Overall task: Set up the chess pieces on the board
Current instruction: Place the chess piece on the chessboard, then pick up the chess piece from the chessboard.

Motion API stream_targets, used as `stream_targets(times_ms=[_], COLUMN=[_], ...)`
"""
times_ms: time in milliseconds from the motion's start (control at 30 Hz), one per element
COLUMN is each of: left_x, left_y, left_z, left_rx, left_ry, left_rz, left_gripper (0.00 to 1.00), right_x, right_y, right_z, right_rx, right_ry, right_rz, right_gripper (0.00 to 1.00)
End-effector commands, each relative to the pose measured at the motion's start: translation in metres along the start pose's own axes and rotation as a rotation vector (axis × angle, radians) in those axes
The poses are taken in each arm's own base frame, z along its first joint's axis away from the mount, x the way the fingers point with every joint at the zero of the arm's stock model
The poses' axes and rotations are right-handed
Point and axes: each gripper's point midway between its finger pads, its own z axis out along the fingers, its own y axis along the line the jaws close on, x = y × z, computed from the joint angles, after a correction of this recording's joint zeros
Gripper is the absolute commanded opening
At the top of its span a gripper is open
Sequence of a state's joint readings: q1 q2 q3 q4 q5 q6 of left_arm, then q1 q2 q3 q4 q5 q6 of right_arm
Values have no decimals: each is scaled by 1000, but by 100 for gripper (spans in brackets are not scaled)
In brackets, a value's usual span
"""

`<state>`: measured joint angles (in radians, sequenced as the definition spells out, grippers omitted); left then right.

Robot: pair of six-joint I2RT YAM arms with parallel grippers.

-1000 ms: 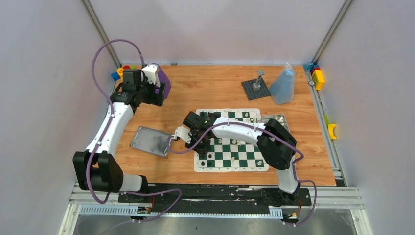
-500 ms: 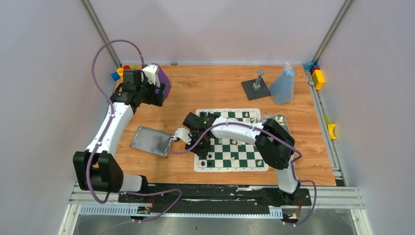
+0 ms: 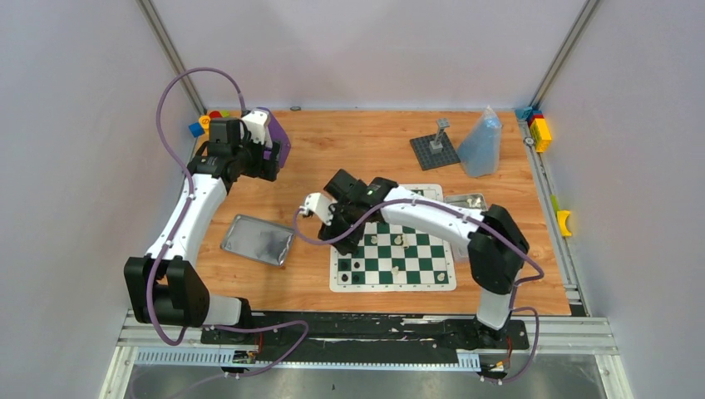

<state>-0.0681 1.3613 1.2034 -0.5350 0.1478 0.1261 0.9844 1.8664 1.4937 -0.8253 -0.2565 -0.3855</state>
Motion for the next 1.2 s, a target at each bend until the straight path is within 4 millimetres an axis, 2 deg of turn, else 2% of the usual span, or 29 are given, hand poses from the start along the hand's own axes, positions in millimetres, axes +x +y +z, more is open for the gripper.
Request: stream_targets(times_ms=[0,233,367,467,600,733,967,1167], left_x=[-20,-20,-19,-19,-16,-15,-15,-15], left_y=[6,1,-4,-6,-7,-7,-7,-6], left_z=[-13,-14,-13,-11,-9,-9,-8,-7], left_rx=[-18,4,35,50,56,57,56,51], left_ry=[-77,-89,-90,-86,-76,-72,-70,-69], left_rz=[31,40,43,43,39,38,39,40], left_gripper=[100,100,100,100,100,100,100,100], right_x=[-14,52,86,106,119,123,124,129], right_y=[-32,-86,-98,-96,-95,-92,-94,-92], right_z=[-53,-74,-74,-63,-48,-39,-32,-28], right_rx=[74,126,129,125,111,86,74,66], right_ry=[-150,-161,-150,-116,-89,-79,-72,-51], right_rz=[76,319,403,424,436,449,453,461], right_gripper=[56,56,56,56,55,54,43,42])
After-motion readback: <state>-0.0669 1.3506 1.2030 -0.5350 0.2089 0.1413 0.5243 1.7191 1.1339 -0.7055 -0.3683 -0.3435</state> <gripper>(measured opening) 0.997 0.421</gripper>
